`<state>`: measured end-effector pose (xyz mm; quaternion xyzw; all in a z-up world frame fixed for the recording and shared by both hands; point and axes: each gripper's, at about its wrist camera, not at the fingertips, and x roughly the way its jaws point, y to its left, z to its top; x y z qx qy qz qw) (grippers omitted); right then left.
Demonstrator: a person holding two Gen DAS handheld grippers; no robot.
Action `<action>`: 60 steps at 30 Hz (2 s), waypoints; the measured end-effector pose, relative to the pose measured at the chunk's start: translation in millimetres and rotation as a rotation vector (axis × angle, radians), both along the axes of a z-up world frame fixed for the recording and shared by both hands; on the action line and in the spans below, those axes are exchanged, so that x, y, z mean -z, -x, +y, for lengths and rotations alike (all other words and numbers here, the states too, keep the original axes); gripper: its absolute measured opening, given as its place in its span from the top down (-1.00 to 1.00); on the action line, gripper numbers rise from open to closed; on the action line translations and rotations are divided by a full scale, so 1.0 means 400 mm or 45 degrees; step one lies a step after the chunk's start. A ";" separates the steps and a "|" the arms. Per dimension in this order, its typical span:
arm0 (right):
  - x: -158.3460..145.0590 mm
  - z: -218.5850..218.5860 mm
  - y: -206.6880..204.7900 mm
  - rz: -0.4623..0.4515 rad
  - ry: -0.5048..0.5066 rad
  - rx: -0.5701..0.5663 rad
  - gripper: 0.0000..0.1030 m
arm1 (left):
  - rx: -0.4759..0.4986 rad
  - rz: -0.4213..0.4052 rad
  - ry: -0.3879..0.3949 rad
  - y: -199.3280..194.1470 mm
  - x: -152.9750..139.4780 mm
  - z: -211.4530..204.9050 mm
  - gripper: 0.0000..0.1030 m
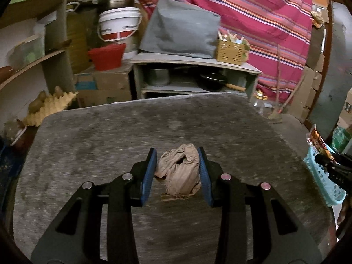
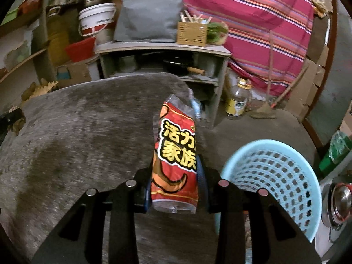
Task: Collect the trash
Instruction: 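Carry the paper scrap and snack bag in both tools over the basket, then open both tools to drop the paper scrap and snack bag into the basket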
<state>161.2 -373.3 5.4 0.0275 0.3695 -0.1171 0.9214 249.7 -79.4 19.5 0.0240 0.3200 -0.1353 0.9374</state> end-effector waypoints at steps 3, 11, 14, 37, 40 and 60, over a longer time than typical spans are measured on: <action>-0.007 -0.039 0.026 -0.010 0.007 0.030 0.33 | 0.036 0.003 -0.001 0.007 0.004 -0.051 0.30; 0.002 -0.170 0.101 -0.004 -0.010 0.128 0.33 | 0.152 -0.006 -0.032 0.045 0.015 -0.207 0.30; 0.010 -0.225 0.135 0.002 -0.016 0.174 0.34 | 0.191 -0.004 -0.029 0.059 0.019 -0.257 0.30; 0.068 -0.497 0.330 -0.004 -0.135 0.360 0.33 | 0.634 0.014 -0.030 0.209 0.129 -0.817 0.30; 0.075 -0.526 0.341 -0.023 -0.203 0.392 0.33 | 0.655 0.014 -0.032 0.218 0.142 -0.856 0.29; 0.101 -0.443 0.240 -0.003 -0.241 0.317 0.21 | 0.433 -0.054 0.045 0.206 0.083 -0.710 -0.84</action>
